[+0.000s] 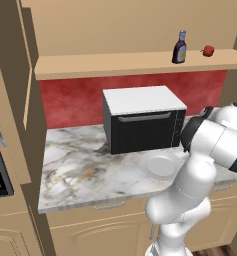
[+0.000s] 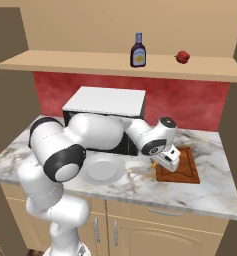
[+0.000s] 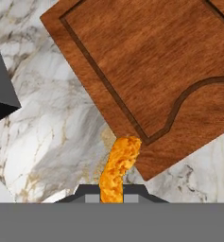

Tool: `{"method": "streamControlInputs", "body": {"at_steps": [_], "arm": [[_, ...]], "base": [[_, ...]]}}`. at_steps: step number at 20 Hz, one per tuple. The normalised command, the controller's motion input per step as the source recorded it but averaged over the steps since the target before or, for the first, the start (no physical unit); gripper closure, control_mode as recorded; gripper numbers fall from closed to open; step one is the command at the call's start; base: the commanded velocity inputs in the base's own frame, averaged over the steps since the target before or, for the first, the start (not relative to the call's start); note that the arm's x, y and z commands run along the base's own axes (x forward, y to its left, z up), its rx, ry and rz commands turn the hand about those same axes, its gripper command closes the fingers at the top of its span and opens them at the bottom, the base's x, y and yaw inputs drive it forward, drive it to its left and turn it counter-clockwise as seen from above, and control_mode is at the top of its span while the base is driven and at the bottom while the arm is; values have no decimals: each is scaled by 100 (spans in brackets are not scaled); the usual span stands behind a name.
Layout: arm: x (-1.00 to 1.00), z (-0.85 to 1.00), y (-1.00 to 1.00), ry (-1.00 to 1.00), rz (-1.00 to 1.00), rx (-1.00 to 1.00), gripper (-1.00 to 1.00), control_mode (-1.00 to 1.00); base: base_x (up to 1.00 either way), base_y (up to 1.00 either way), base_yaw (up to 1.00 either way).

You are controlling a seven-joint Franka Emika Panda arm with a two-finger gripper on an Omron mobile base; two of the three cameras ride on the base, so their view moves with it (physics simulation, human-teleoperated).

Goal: Pick the shrimp from the plate and place it on the cutting board. Then pick the condiment bottle from the cabinet and place it next to the cutting board.

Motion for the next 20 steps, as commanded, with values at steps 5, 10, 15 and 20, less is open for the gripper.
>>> {"method": "streamControlInputs", "body": {"at_steps": [5, 10, 15, 20], "arm": [[21, 0, -46, 0, 0, 5, 100, -100], [28, -17, -35, 0, 0, 5, 100, -100], [31, -45, -26, -3, 0, 6, 100, -100], [43, -40, -28, -5, 0, 6, 100, -100]], "base": [[0, 0, 0], [0, 0, 0], [0, 0, 0], [0, 0, 0]]}}
